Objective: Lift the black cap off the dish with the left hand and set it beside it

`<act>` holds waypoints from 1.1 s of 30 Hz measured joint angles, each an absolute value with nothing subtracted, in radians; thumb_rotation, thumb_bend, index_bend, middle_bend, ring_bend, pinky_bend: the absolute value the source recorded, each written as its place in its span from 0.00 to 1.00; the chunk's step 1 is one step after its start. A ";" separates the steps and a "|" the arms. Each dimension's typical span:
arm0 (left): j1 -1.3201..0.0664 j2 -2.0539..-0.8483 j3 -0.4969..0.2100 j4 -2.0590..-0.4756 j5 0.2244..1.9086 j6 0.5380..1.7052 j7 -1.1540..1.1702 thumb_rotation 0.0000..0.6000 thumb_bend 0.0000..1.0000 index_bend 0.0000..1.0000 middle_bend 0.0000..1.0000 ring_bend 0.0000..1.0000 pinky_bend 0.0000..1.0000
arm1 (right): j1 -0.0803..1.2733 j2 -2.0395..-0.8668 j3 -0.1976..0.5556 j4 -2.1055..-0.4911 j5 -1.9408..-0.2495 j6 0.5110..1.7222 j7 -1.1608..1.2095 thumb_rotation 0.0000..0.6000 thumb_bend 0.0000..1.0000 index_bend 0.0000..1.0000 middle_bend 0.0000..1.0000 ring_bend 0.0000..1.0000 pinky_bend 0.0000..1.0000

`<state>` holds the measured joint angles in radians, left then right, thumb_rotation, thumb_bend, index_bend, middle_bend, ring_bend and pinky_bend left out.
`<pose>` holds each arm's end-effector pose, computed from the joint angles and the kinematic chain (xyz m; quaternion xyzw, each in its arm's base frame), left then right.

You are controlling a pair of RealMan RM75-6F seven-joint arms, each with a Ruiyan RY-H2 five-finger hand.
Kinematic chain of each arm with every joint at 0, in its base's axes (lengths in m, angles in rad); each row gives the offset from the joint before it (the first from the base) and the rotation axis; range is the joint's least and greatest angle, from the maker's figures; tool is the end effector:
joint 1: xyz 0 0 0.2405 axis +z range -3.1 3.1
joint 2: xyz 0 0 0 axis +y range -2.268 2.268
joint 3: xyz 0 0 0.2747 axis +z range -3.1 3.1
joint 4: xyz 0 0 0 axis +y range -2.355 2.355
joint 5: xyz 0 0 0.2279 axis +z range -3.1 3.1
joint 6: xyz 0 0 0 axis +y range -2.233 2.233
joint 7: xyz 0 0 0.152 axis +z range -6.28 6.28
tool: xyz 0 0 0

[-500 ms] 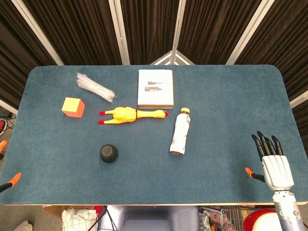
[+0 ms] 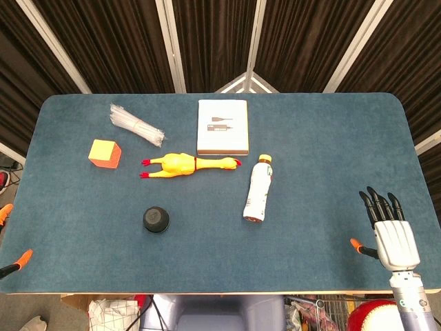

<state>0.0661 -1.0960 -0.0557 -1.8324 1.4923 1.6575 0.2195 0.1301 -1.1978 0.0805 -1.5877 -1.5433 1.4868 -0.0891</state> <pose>-0.3074 0.1425 0.1665 -0.5307 -0.3785 -0.3770 0.6580 -0.3139 -0.2128 0.1286 0.6148 -0.3452 0.4098 0.5787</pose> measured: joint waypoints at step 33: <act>-0.112 -1.102 -0.093 -1.882 1.323 1.303 0.112 1.00 0.11 0.10 0.15 0.00 0.00 | 0.103 -1.211 0.046 -1.572 -1.580 1.518 -0.070 1.00 0.15 0.00 0.00 0.12 0.00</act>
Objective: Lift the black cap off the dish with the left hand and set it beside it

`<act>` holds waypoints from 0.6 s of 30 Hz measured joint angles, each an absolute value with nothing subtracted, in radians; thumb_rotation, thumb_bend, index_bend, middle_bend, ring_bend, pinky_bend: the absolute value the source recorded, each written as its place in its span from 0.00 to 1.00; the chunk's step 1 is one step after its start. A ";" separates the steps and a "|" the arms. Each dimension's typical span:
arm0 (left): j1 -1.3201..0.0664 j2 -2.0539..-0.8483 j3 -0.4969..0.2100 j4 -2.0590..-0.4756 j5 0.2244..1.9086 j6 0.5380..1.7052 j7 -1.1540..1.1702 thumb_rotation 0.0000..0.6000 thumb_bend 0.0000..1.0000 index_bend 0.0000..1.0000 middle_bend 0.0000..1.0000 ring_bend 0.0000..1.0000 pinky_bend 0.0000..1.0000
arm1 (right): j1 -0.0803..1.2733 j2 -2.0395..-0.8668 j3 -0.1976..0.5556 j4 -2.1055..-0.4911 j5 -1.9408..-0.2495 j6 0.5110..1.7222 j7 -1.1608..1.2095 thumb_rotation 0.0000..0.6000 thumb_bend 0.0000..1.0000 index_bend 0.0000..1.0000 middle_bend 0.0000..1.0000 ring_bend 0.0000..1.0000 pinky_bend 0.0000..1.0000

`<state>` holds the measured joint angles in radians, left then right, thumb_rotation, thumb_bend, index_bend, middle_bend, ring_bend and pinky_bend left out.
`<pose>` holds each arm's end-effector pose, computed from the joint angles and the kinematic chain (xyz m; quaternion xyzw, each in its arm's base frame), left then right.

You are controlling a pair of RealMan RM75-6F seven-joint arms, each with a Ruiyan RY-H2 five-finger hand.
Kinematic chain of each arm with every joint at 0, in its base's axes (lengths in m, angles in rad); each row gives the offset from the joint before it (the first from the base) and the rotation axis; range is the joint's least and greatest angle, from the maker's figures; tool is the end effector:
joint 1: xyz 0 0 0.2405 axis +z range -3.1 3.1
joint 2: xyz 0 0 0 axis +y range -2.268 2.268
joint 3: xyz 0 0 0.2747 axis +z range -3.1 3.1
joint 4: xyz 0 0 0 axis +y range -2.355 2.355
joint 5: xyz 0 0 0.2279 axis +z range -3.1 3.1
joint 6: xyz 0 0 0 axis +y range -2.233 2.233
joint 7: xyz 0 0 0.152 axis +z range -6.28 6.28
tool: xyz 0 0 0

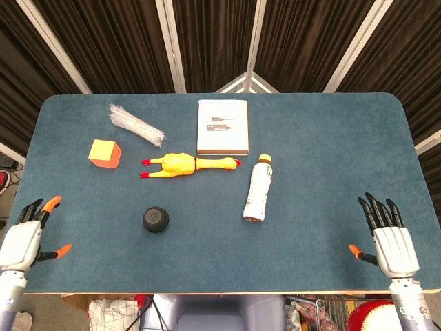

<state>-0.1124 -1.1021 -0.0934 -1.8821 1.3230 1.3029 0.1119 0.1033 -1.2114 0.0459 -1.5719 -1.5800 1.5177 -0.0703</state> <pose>-0.2955 0.2007 0.1183 -0.5660 -0.5023 -0.3683 0.5401 -0.3175 -0.1962 0.1224 0.6180 -0.3507 0.4120 0.5703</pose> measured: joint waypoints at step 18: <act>-0.283 -1.323 -0.138 -1.760 1.161 1.048 0.009 1.00 0.03 0.09 0.13 0.00 0.00 | 0.112 -1.204 0.054 -1.575 -1.576 1.507 -0.054 1.00 0.15 0.00 0.00 0.12 0.00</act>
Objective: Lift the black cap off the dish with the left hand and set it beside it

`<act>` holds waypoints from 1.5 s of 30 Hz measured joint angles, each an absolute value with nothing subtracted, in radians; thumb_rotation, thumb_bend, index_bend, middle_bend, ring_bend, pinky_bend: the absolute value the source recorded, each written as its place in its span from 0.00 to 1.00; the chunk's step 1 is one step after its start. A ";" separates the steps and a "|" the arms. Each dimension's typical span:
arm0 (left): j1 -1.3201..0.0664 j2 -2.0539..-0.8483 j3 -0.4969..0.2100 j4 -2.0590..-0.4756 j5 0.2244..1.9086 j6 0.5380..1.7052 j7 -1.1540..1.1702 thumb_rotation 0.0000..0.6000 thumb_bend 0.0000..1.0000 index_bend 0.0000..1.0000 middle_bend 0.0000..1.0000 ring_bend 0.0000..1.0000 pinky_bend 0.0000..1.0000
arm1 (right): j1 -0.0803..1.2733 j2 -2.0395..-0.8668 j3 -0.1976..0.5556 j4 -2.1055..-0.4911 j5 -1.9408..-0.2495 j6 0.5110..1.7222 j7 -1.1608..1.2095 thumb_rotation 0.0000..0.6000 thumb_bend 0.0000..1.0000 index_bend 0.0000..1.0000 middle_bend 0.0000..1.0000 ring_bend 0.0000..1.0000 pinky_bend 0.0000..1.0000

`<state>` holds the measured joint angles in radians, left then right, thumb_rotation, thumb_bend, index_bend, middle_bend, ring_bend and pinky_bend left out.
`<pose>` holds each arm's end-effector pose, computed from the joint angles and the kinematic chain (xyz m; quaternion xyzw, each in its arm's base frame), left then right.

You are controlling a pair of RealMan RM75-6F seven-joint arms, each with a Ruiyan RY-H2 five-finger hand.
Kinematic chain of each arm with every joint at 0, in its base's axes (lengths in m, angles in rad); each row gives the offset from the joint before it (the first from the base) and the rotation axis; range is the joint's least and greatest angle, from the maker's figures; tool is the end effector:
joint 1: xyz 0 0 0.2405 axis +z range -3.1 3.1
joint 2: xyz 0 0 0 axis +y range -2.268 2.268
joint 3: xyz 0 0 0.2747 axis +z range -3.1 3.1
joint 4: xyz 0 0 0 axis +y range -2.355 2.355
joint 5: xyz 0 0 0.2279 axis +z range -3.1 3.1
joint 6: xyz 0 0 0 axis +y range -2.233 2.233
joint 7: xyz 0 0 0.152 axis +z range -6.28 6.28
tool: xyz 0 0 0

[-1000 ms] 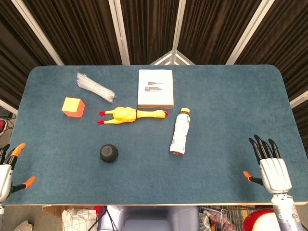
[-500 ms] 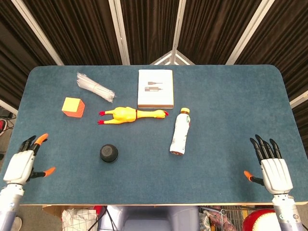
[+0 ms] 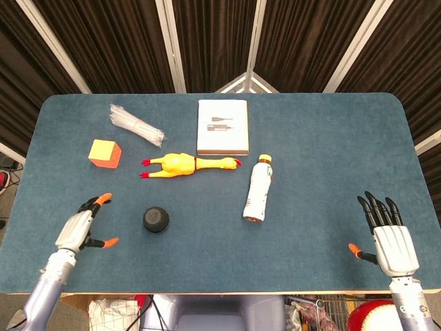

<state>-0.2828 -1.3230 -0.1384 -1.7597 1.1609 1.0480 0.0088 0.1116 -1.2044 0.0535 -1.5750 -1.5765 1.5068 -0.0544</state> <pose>-0.2733 0.2483 0.0267 -0.5586 -0.6094 -0.3756 0.4191 -0.3164 -0.2007 0.1243 0.6172 -0.3536 0.4162 0.5664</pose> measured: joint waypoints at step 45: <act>-0.388 -1.652 -0.132 -1.505 1.175 1.030 -0.022 1.00 0.01 0.09 0.19 0.00 0.00 | 0.113 -1.196 0.056 -1.567 -1.565 1.497 -0.018 1.00 0.15 0.00 0.00 0.12 0.00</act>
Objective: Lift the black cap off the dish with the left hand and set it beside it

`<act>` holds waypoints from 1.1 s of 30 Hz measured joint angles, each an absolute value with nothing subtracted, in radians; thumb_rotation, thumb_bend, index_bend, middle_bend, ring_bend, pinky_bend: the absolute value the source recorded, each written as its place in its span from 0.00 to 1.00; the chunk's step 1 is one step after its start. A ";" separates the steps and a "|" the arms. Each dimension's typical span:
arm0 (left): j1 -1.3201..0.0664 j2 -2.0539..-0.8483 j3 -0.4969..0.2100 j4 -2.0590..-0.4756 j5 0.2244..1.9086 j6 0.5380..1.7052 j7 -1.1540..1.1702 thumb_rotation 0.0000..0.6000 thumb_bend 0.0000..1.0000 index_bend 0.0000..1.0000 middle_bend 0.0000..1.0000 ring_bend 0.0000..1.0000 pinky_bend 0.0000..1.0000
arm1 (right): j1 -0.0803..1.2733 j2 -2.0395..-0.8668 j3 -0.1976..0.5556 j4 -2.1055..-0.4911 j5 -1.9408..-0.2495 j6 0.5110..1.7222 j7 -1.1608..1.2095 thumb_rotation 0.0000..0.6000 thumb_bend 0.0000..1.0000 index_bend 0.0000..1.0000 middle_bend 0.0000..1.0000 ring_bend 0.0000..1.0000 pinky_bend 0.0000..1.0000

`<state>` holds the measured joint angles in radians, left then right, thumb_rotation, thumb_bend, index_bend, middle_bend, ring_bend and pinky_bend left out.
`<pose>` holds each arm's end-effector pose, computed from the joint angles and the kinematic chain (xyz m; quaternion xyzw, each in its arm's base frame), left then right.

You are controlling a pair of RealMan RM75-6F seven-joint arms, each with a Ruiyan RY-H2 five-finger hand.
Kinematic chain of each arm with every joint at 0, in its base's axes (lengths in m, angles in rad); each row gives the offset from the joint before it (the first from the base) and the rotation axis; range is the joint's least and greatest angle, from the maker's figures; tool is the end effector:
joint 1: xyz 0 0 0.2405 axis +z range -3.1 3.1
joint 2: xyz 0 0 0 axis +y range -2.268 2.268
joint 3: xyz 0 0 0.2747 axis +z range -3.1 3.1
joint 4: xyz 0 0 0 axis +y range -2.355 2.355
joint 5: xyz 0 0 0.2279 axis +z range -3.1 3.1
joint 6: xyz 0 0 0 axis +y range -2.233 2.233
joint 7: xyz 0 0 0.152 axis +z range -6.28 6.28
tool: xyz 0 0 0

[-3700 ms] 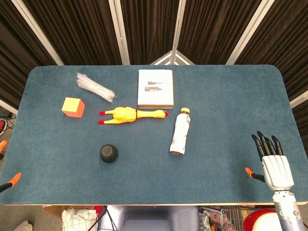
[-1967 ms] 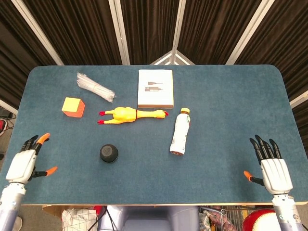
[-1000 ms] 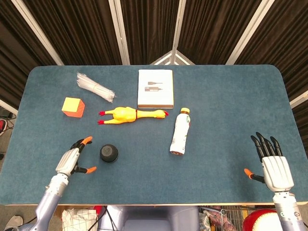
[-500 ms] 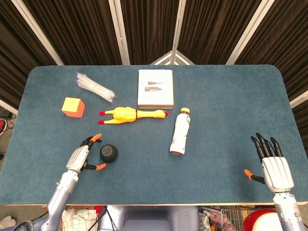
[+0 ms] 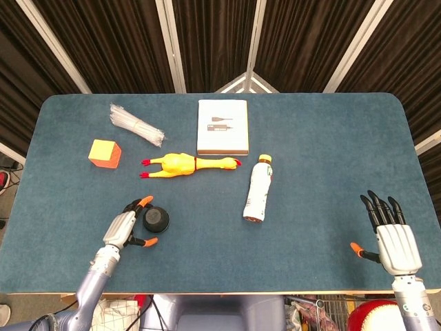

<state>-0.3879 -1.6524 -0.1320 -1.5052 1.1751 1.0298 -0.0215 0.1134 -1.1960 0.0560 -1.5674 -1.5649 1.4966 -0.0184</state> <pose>-0.2367 0.2684 -0.0704 -0.5707 -0.6168 -0.4038 0.3617 -0.3207 -0.2023 0.1274 0.6121 -0.3642 0.4179 0.5639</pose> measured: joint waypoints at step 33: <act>-0.398 -1.726 -0.138 -1.422 1.181 1.084 0.019 1.00 0.32 0.09 0.31 0.00 0.00 | 0.133 -1.204 0.049 -1.561 -1.563 1.456 0.003 1.00 0.15 0.00 0.00 0.12 0.00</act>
